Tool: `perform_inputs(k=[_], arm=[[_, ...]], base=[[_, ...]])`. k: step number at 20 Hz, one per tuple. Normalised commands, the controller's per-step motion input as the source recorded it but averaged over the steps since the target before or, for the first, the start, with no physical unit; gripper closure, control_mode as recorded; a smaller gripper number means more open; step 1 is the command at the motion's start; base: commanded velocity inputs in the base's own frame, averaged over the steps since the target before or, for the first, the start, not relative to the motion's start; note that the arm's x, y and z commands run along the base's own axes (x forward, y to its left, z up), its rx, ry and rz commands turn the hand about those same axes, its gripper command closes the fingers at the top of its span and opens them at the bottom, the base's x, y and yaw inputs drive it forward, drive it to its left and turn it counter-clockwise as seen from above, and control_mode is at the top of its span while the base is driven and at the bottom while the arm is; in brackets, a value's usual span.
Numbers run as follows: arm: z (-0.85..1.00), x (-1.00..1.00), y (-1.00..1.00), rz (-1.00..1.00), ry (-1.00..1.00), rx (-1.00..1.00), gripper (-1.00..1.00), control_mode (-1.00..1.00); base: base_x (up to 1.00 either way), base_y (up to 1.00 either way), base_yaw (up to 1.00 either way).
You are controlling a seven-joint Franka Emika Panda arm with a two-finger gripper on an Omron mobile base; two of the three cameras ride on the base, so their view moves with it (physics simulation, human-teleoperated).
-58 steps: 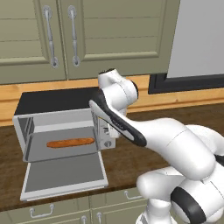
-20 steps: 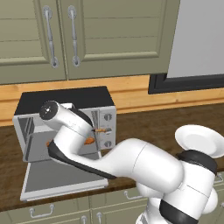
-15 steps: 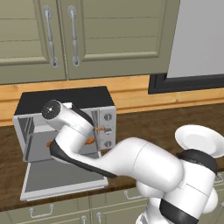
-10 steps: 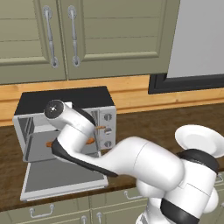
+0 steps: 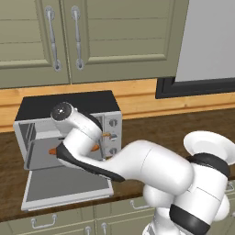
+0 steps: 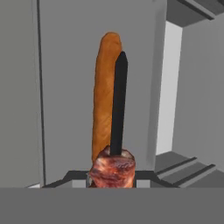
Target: Pick up the kebab skewer and baguette bread, and place them inside the toaster oven. Close the toaster oven door and start by setting the timer.
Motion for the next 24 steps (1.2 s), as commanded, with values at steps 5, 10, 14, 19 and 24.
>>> perform_inputs(k=[5, 10, 14, 19, 24], arm=[[0.0, 0.25, 0.0, 0.03, 0.04, 0.0, 1.0, -1.0], [-0.09, 0.15, 0.0, 0.04, 0.03, 0.0, 1.0, -1.0], [-0.14, 0.02, 0.0, 0.04, 0.09, 0.0, 1.0, -1.0], [-0.11, 0.07, 0.0, 0.04, 0.07, 0.0, 1.0, -1.0], [-0.01, 0.14, 0.0, 0.04, 0.04, 0.0, 1.0, -1.0]], base=[[0.0, 0.0, 0.0], [0.0, 0.0, 0.0], [0.0, 0.0, 0.0], [0.0, 0.0, 0.0], [0.0, 0.0, 0.0]])
